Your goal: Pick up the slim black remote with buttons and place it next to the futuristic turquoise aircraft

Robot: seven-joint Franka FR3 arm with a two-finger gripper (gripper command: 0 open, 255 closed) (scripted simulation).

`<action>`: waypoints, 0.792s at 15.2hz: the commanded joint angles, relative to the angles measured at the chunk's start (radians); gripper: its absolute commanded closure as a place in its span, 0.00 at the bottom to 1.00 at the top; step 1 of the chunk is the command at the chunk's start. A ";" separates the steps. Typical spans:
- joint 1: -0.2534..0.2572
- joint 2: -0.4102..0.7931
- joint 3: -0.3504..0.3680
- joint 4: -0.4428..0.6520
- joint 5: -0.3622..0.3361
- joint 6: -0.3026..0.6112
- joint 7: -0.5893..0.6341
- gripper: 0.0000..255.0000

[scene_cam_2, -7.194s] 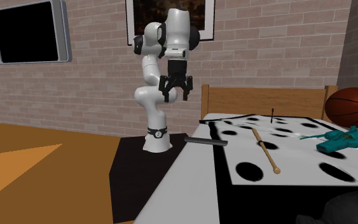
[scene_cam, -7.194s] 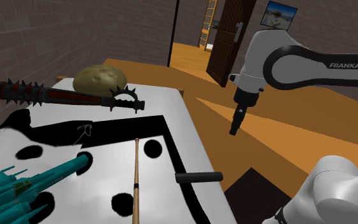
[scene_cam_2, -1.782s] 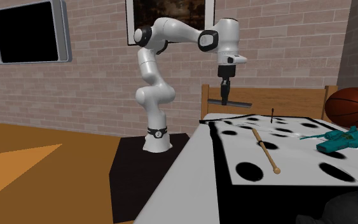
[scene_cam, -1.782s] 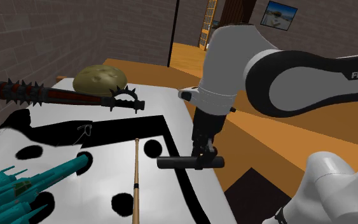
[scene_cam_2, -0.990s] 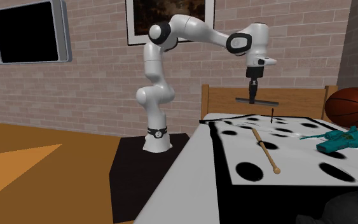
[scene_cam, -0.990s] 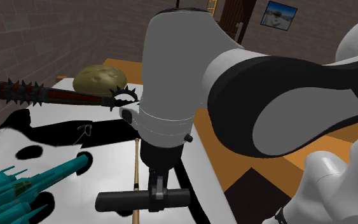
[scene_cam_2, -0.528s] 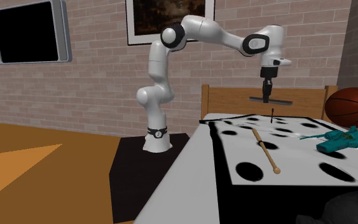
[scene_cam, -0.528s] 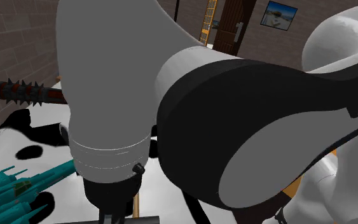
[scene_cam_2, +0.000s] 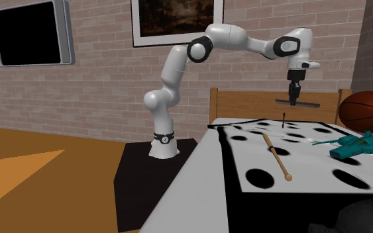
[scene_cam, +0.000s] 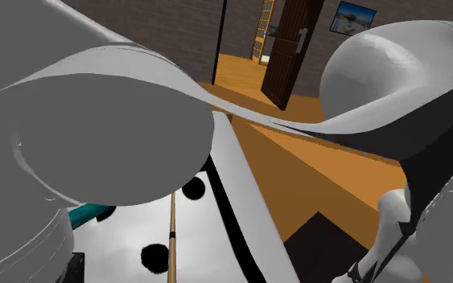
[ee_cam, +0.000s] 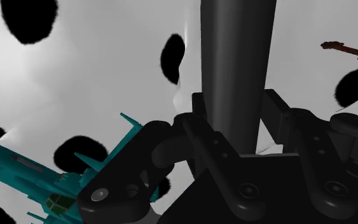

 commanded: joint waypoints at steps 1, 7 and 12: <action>0.063 0.108 -0.007 0.165 -0.042 -0.060 0.035 1.00; 0.066 0.126 -0.013 0.124 -0.048 -0.003 0.039 1.00; 0.058 0.129 -0.015 0.061 -0.051 0.062 0.041 1.00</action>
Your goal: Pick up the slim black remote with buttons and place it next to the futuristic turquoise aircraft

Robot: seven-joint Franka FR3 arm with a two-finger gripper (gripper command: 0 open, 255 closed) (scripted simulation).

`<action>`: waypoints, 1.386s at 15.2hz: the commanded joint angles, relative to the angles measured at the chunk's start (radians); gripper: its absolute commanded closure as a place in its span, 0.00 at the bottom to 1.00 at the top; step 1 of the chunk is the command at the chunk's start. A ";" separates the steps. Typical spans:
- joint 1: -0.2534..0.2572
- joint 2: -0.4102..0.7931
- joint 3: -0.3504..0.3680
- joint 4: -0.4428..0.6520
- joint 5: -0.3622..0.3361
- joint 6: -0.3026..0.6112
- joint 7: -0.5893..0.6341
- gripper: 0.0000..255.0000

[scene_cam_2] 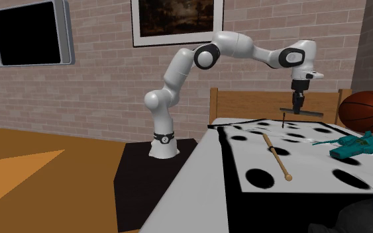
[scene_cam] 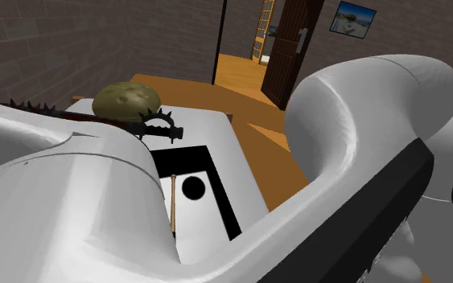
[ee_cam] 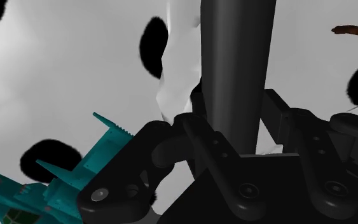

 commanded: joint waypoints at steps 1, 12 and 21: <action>-0.003 0.001 -0.001 -0.025 -0.001 0.026 0.001 1.00; -0.009 0.034 -0.012 -0.125 -0.017 0.155 0.006 1.00; -0.006 0.073 -0.024 -0.174 -0.034 0.241 0.012 1.00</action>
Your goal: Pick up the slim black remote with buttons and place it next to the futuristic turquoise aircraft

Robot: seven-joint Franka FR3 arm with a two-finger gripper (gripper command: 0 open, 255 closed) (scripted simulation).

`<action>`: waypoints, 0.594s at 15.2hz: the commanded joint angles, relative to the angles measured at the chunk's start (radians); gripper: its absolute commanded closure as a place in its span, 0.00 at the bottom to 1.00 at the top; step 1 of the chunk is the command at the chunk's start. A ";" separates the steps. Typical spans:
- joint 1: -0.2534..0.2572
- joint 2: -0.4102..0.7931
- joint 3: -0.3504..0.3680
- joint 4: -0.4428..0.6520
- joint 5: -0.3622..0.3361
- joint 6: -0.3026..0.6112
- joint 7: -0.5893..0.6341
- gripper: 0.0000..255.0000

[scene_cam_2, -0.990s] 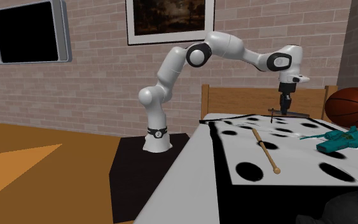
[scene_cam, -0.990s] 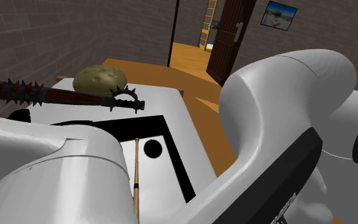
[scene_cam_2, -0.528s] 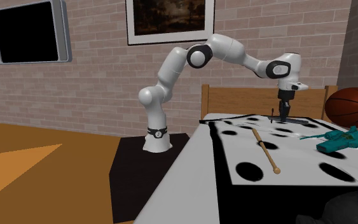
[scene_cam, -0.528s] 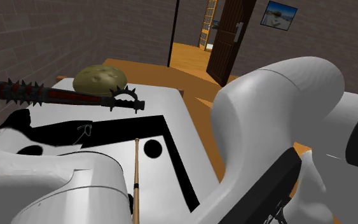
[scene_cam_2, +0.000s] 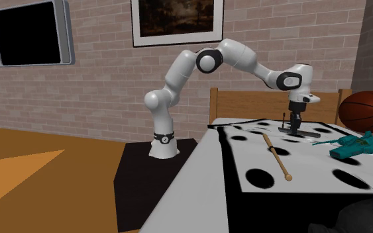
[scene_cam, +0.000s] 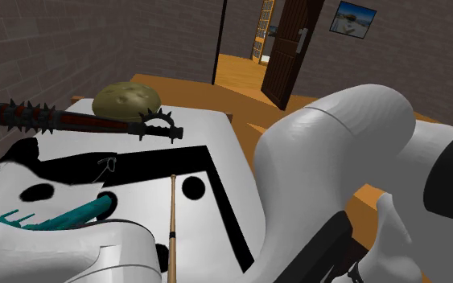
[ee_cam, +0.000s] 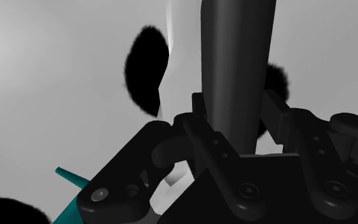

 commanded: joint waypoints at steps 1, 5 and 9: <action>0.000 0.003 -0.001 -0.003 -0.001 0.007 0.000 1.00; 0.000 0.003 -0.001 -0.003 -0.001 0.007 0.000 1.00; 0.000 0.003 -0.001 -0.003 -0.001 0.007 0.000 0.00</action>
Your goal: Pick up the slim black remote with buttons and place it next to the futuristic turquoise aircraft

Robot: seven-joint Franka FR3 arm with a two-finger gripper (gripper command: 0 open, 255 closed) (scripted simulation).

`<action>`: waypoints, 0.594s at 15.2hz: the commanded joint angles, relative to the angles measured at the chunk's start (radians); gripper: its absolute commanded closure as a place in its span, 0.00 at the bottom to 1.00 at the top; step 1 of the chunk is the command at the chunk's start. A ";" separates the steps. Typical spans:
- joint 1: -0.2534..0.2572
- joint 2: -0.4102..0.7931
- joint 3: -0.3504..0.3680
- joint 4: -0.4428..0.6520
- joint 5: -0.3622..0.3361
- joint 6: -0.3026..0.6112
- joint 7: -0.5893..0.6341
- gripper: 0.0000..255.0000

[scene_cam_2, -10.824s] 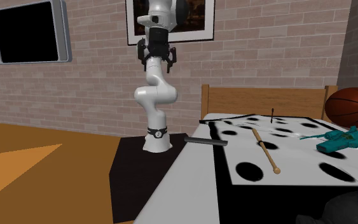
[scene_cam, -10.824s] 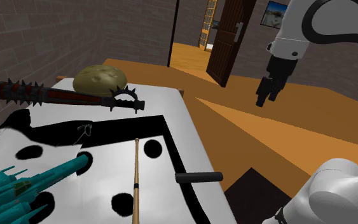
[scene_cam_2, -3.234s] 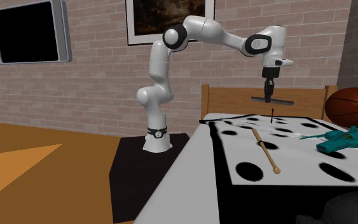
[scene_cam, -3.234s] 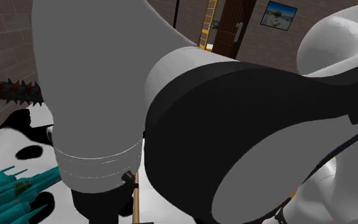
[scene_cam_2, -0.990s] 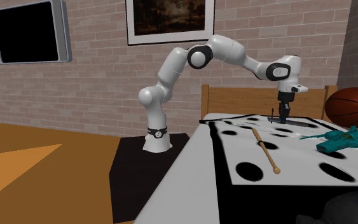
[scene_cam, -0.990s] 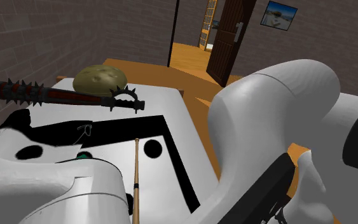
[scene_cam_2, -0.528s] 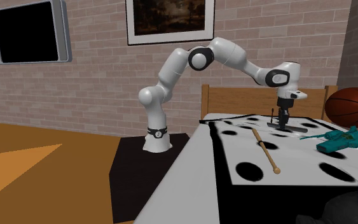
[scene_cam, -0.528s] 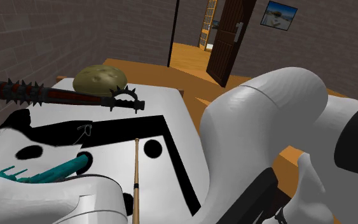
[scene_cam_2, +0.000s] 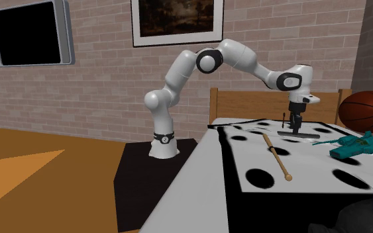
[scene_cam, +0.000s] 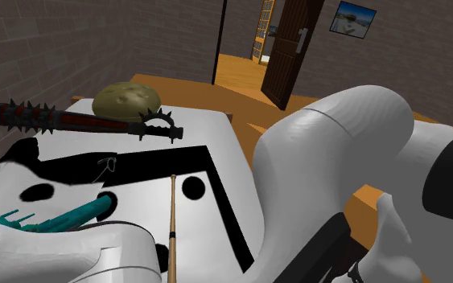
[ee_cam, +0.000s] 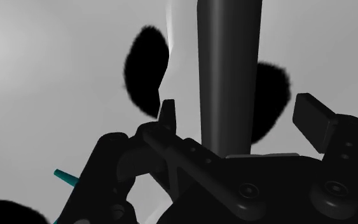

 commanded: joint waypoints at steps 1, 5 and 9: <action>0.000 0.000 0.000 0.000 0.000 0.000 0.000 0.00; -0.005 -0.027 0.007 0.027 0.011 -0.051 -0.007 0.00; -0.008 -0.047 0.013 0.056 0.020 -0.100 -0.013 0.00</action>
